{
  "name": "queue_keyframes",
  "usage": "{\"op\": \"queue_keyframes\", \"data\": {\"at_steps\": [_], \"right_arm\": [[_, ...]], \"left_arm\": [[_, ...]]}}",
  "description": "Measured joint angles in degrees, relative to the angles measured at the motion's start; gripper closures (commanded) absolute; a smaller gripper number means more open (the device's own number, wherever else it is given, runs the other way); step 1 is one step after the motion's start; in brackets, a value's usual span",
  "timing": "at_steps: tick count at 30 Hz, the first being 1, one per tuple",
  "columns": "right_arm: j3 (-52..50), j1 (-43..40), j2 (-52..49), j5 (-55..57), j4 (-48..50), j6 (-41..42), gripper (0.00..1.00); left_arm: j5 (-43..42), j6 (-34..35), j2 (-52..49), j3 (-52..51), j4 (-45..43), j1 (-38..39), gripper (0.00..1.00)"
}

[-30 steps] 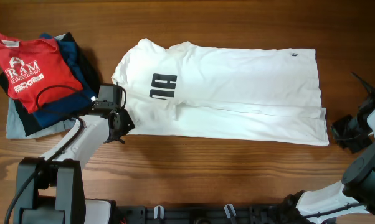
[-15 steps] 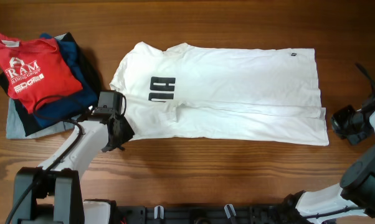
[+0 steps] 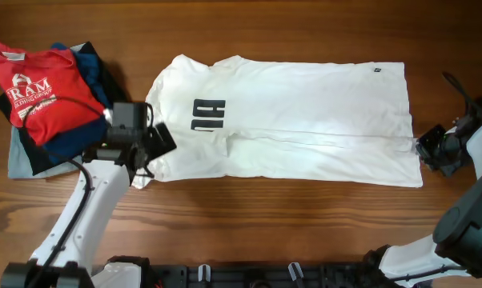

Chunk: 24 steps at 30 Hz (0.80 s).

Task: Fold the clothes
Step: 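Move the left gripper to the shirt's top-left shoulder and grasp it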

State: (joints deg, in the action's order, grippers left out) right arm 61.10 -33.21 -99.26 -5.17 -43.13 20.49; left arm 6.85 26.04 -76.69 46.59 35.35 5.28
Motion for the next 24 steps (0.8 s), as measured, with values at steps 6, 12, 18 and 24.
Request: {"op": "queue_keyframes", "data": {"at_steps": [6,12,18,24], "right_arm": [[0.3,2.5,4.5,-0.4,-0.7,-0.3,0.77],[0.6,8.0,7.8,-0.8,-1.8,-1.5,0.61],[0.7,12.1,8.4,-1.2,-3.9,-2.0,0.59],[0.7,12.7,8.4,-1.2,-4.9,-2.0,0.59]], "left_arm": [[-10.1,-7.7,0.9,3.3,-8.7,0.0,0.0],[-14.1,-10.6,-4.0,7.7,-10.9,0.0,0.0],[-14.9,-12.2,-16.9,19.6,-10.5,0.0,0.0],[-15.4,-13.6,-31.7,33.9,-11.3,0.0,0.0]]}}
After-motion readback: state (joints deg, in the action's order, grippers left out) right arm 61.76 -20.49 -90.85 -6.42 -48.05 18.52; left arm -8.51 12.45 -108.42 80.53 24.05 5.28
